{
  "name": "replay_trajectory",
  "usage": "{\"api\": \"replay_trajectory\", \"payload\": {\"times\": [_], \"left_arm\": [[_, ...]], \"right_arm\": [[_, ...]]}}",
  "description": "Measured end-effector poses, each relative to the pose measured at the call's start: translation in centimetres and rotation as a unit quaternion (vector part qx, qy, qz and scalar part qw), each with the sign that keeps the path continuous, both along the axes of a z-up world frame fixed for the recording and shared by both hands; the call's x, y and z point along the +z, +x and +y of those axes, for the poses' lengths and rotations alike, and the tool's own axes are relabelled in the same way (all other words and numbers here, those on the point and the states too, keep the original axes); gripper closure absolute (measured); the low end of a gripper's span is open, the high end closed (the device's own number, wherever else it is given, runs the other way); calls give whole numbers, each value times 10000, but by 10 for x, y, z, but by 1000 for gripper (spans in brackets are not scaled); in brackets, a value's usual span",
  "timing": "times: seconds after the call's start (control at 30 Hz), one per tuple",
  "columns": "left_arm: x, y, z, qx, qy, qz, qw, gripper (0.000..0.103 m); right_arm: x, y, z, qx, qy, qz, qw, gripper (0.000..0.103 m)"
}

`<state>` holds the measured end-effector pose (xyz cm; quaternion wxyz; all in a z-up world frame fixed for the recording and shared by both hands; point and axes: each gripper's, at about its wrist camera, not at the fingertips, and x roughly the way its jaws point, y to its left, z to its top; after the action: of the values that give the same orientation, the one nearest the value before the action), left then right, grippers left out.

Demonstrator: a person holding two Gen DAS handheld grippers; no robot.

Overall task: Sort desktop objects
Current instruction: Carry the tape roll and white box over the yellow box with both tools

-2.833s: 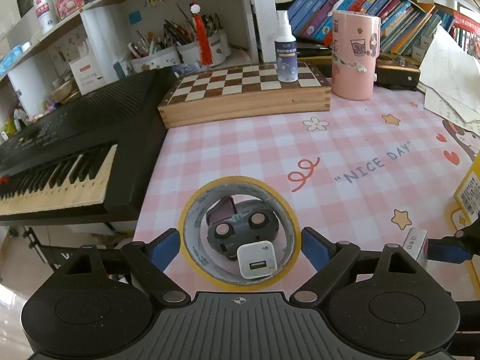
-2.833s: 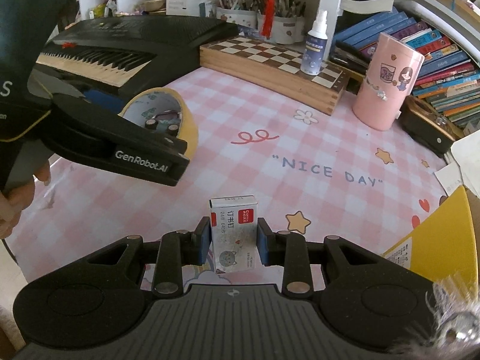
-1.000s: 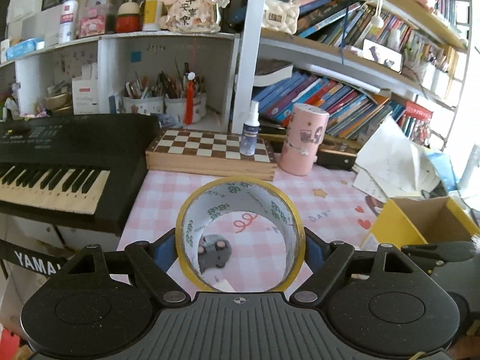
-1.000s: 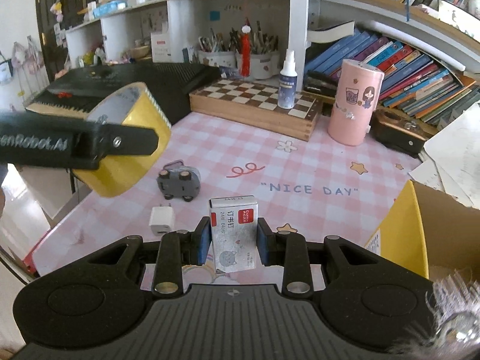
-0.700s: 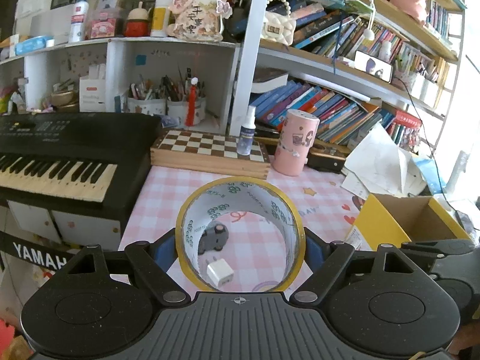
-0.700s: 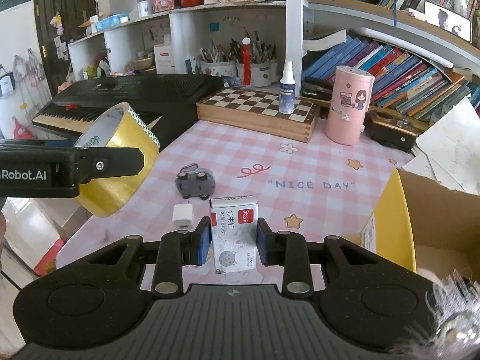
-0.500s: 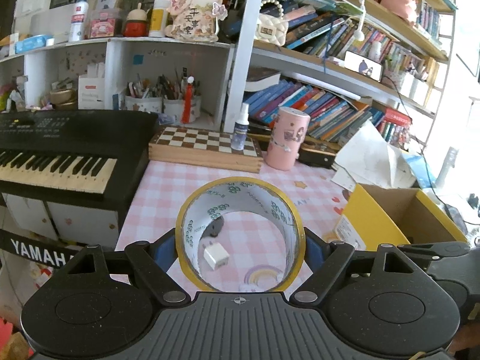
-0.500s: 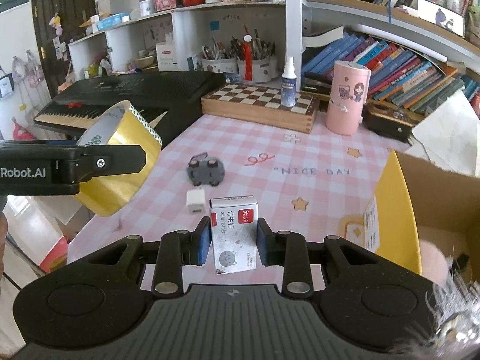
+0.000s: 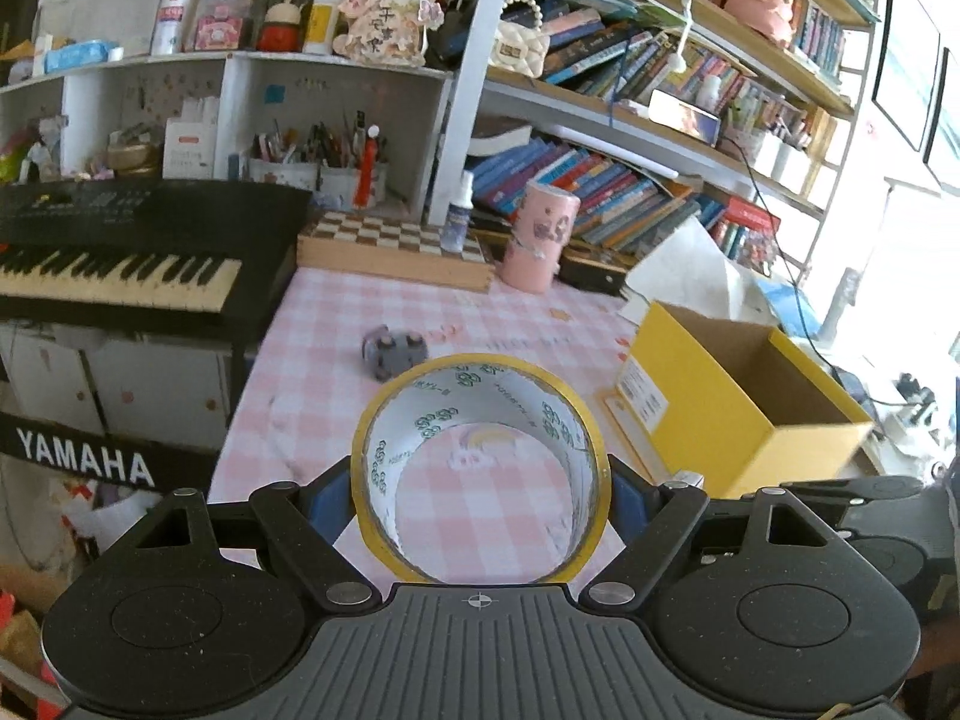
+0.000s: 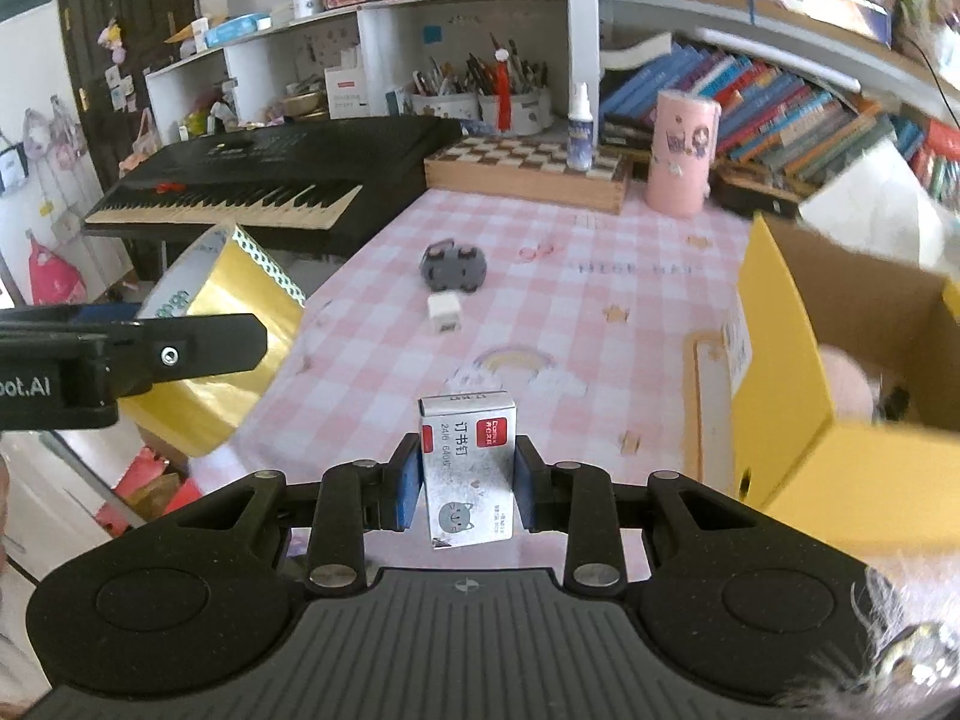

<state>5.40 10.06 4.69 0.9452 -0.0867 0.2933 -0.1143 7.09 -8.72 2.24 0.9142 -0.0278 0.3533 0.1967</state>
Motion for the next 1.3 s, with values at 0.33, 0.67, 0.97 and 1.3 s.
{"api": "replay_trajectory", "payload": {"times": [0.33, 0.67, 0.97, 1.3], "left_arm": [[-11, -30, -13, -549, -84, 218, 9982, 20], [-12, -36, -44, -1203, 3, 190, 9926, 20], [-13, -30, -76, -1676, 100, 214, 9856, 20], [-15, -15, -123, -2184, 155, 270, 9754, 20]], "right_arm": [[-10, -58, -9, -445, 38, 223, 9988, 74], [-12, -85, -39, -1112, 121, 270, 9934, 74], [-18, -92, -70, -1603, 251, 390, 9860, 74], [-25, -89, -114, -2094, 320, 599, 9755, 74]]}}
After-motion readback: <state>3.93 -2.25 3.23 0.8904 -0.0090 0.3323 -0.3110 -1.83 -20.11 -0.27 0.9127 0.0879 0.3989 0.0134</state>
